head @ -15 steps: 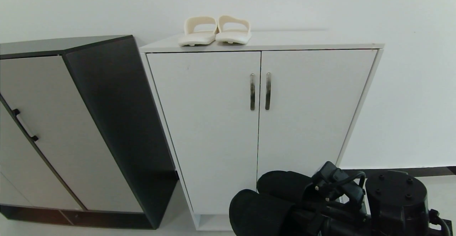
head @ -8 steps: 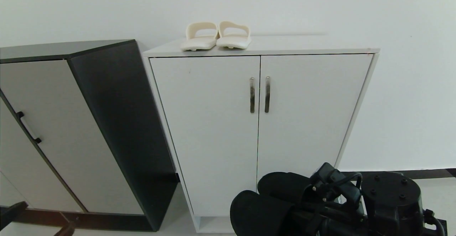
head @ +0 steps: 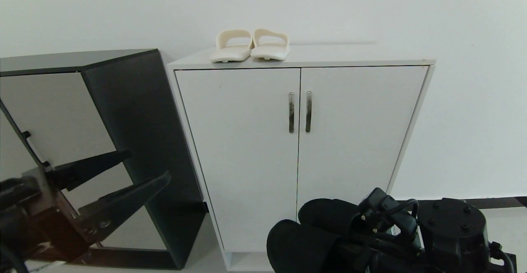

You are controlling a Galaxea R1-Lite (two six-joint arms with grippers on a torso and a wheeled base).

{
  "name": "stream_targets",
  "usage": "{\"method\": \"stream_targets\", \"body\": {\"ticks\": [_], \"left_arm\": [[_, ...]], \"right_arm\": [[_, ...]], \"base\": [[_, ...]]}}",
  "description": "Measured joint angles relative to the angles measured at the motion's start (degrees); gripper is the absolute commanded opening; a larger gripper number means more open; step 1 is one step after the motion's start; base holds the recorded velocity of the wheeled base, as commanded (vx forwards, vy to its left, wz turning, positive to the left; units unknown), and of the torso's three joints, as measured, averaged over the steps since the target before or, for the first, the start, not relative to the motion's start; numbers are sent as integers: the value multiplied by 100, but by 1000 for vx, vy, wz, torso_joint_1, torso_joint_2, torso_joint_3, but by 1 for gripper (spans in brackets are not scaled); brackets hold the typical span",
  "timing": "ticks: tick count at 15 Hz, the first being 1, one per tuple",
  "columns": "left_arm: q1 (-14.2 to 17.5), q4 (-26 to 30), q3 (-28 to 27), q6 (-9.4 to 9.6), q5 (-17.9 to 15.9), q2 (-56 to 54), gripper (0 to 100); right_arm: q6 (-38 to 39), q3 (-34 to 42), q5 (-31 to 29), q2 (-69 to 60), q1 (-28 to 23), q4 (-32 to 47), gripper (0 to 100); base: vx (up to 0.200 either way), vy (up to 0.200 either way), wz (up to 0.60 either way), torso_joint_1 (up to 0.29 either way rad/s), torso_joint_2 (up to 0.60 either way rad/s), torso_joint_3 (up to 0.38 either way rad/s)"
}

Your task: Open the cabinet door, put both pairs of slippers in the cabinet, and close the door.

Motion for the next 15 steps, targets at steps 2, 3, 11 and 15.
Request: {"method": "stream_targets", "body": {"ticks": [2,3,11,15], "left_arm": [[-344,-38,-400,-11,13,544,100],[-503,-101,-664,-16,4,879,100],[-1504,-339,-3183,-205,-488,3338,100],[-1609,-148,-4164,-725,-1275,4085,100]], "right_arm": [[-2,9,0,0,-10,-6,0],[-7,11,5,6,-16,22,0],[4,15,11,52,-151,6,0],[15,6,11,48,-162,-2,0]], "base": [[0,0,0,-15,246,127],[0,0,0,12,159,51],[0,0,0,0,17,6],[0,0,0,0,0,0]]}}
